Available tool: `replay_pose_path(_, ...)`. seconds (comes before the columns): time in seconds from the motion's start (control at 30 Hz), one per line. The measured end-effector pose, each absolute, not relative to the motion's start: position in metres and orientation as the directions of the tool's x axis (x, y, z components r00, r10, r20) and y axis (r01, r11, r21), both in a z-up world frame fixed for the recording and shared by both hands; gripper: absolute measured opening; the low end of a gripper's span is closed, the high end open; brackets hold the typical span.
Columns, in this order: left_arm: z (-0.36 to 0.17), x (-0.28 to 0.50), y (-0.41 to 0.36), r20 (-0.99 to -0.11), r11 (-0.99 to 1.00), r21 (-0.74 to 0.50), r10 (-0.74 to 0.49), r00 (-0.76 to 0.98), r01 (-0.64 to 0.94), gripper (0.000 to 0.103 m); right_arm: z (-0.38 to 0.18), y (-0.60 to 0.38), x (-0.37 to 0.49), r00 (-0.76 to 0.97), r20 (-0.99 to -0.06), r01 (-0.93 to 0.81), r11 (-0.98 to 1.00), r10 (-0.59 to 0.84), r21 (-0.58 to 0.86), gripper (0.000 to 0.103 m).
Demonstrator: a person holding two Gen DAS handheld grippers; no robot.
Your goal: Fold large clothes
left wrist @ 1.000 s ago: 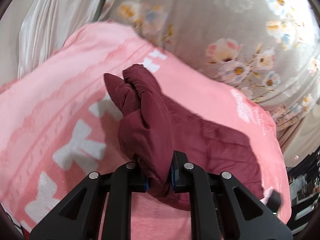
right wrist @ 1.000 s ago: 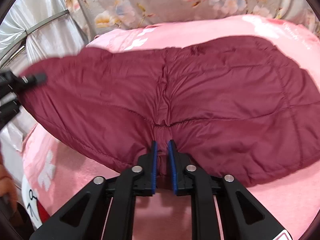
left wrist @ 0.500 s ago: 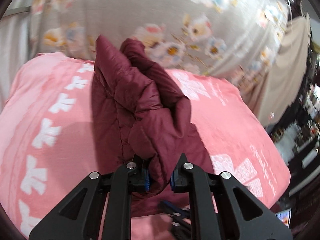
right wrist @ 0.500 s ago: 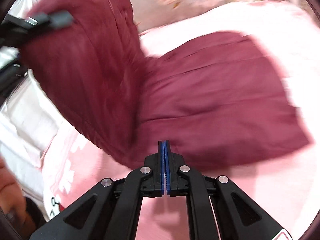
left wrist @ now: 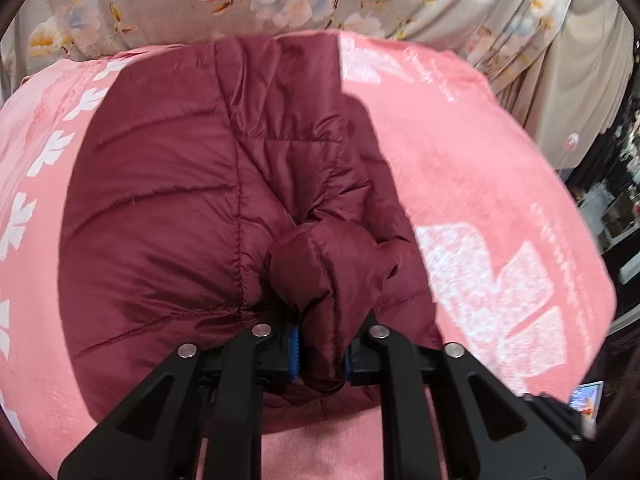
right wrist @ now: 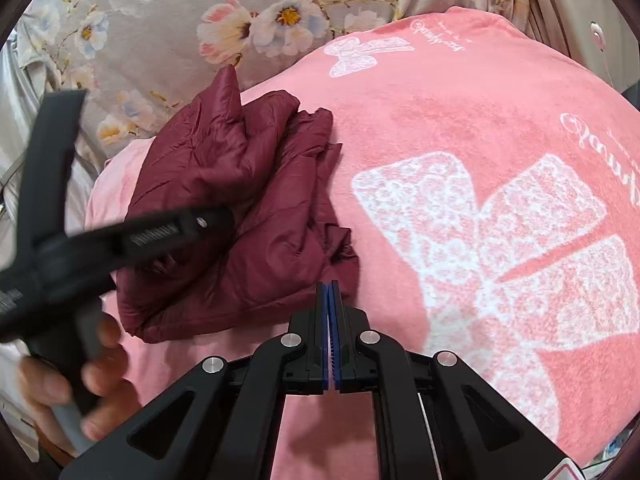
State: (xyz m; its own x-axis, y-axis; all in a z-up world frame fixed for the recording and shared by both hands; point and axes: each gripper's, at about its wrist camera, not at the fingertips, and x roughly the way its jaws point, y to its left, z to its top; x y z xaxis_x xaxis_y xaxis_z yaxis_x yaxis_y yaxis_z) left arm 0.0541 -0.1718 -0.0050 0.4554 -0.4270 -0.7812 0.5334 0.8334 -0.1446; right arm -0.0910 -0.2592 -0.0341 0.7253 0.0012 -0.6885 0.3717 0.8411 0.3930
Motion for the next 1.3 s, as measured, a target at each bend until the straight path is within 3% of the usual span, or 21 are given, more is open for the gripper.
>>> replay_pose_path(0.07,-0.011,0.052,-0.175,-0.782,0.838,-0.122,-0.411,0.468,0.532,0.020,-0.036,-0.263,-0.092,0.724,-0.690,0.376,0.840,-0.003,0.390,0.007)
replay_pose_path(0.23,-0.002,0.043,-0.176,-0.779,0.804,-0.181,-0.469,0.416,0.567,0.061,-0.030,-0.279,-0.091,0.731,-0.682,0.379,0.828,0.005,0.413,0.008)
replay_pose_path(0.37,0.046,0.033,-0.138,-0.690,0.753,-0.292,-0.593,0.415,0.590,0.081,-0.002,-0.287,-0.087,0.765,-0.644,0.359,0.831,-0.001,0.425,0.010)
replay_pose_path(0.4,0.063,0.032,-0.124,-0.652,0.753,-0.303,-0.611,0.449,0.584,0.086,0.009,-0.290,-0.083,0.781,-0.625,0.343,0.833,0.003,0.433,0.012)
replay_pose_path(0.43,0.076,0.034,-0.110,-0.622,0.760,-0.308,-0.616,0.484,0.572,0.090,0.021,-0.291,-0.077,0.797,-0.603,0.326,0.832,0.013,0.449,0.021)
replay_pose_path(0.47,0.091,0.041,-0.094,-0.596,0.780,-0.307,-0.604,0.529,0.546,0.090,0.030,-0.292,-0.071,0.808,-0.589,0.314,0.829,0.022,0.463,0.031)
replay_pose_path(0.5,0.100,0.048,-0.085,-0.591,0.802,-0.298,-0.581,0.559,0.518,0.090,0.042,-0.293,-0.062,0.824,-0.565,0.297,0.823,0.034,0.483,0.052)
replay_pose_path(0.53,0.108,0.058,-0.075,-0.589,0.827,-0.284,-0.549,0.593,0.485,0.090,0.054,-0.293,-0.053,0.839,-0.542,0.277,0.823,0.044,0.496,0.061)
replay_pose_path(0.7,0.123,0.111,-0.033,-0.604,0.926,-0.228,-0.377,0.702,0.301,0.090,0.092,-0.291,0.022,0.855,-0.516,0.249,0.823,0.061,0.510,0.062)
replay_pose_path(0.9,0.124,0.149,-0.024,-0.635,0.964,-0.155,-0.265,0.726,0.216,0.090,0.080,-0.293,0.108,0.763,-0.646,0.389,0.782,0.023,0.487,0.062)
replay_pose_path(0.97,0.120,0.155,-0.024,-0.648,0.966,-0.149,-0.258,0.717,0.213,0.090,0.060,-0.294,0.126,0.699,-0.715,0.448,0.756,0.037,0.477,0.060)
replay_pose_path(1.0,0.117,0.160,-0.028,-0.656,0.964,-0.149,-0.263,0.708,0.220,0.090,0.054,-0.296,0.131,0.678,-0.733,0.463,0.747,0.047,0.476,0.054)
replay_pose_path(1.07,0.113,0.165,-0.034,-0.666,0.963,-0.149,-0.265,0.697,0.224,0.090,0.041,-0.301,0.138,0.643,-0.763,0.499,0.719,0.066,0.483,0.030)
replay_pose_path(1.1,0.110,0.169,-0.039,-0.674,0.961,-0.149,-0.270,0.688,0.231,0.090,0.036,-0.307,0.140,0.640,-0.762,0.503,0.699,0.094,0.509,0.012)
replay_pose_path(1.13,0.108,0.172,-0.043,-0.678,0.961,-0.148,-0.271,0.683,0.233,0.090,0.035,-0.313,0.139,0.650,-0.750,0.496,0.680,0.122,0.540,0.007)
replay_pose_path(1.2,0.105,0.176,-0.051,-0.685,0.958,-0.148,-0.279,0.673,0.246,0.090,0.043,-0.319,0.130,0.692,-0.711,0.470,0.671,0.122,0.573,0.006)
replay_pose_path(1.3,0.101,0.181,-0.067,-0.695,0.954,-0.143,-0.287,0.659,0.264,0.090,0.053,-0.320,0.117,0.712,-0.701,0.463,0.729,0.032,0.503,0.006)
